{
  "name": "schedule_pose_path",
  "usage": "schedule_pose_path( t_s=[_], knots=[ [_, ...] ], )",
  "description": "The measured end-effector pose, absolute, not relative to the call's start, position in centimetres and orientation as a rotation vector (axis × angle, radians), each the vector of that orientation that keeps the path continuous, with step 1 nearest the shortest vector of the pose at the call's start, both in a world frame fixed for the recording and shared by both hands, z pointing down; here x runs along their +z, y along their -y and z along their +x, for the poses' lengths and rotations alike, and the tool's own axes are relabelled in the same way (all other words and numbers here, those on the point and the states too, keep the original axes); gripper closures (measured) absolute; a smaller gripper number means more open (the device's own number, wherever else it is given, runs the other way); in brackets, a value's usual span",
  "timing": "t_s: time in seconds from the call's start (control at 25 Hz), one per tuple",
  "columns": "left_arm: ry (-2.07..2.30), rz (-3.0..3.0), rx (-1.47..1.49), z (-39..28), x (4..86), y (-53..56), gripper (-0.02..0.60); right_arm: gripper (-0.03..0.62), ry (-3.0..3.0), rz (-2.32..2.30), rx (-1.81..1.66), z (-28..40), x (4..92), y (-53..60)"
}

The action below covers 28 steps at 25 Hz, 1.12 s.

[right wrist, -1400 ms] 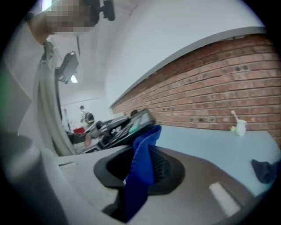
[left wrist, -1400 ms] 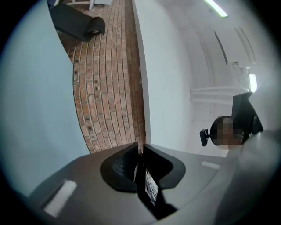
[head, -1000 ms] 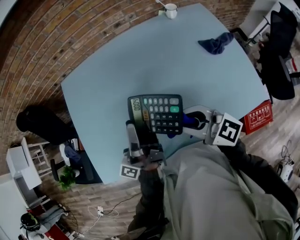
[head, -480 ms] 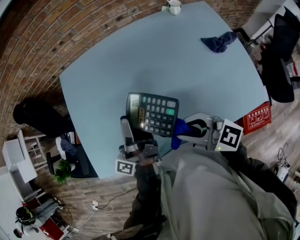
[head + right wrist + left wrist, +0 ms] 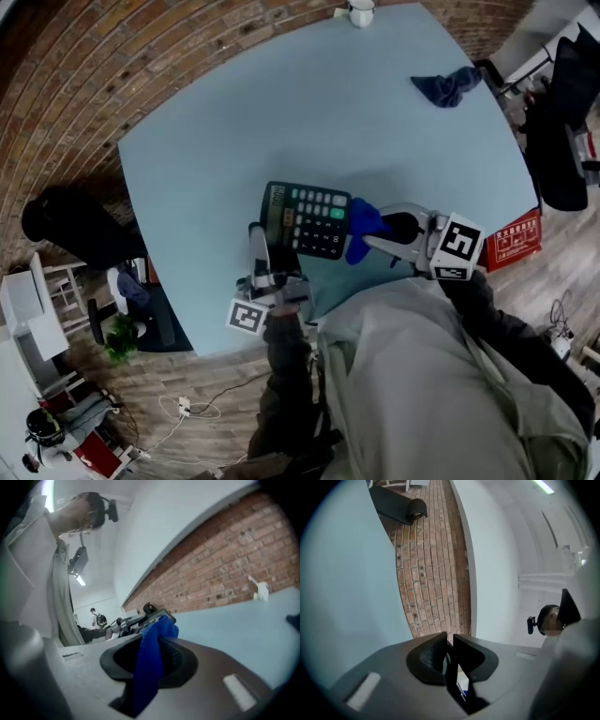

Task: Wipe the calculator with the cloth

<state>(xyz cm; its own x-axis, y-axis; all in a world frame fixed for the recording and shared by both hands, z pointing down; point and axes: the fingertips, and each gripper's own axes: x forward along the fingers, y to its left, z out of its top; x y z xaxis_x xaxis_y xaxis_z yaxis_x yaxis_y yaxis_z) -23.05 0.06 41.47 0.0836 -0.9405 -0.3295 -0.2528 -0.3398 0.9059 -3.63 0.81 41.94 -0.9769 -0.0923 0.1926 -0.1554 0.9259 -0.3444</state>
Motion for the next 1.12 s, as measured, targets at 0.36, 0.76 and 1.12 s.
schedule_pose_path(
  t_s=[0.36,0.76,1.12],
  knots=[
    [1.175,1.912,-0.49,-23.3,51.9,4.5,0.538,0.502,2.444,0.238,0.753,-2.9,56.2,-0.2],
    [1.11,1.965,-0.277,-23.1,54.6,8.7,0.351,0.423,2.302,0.493,0.397,-4.1,57.4,5.9],
    [1.428,2.053,-0.019,-26.6,52.3,6.1,0.347,0.465,2.317,0.647,0.109,-0.3,50.7,8.6]
  ],
)
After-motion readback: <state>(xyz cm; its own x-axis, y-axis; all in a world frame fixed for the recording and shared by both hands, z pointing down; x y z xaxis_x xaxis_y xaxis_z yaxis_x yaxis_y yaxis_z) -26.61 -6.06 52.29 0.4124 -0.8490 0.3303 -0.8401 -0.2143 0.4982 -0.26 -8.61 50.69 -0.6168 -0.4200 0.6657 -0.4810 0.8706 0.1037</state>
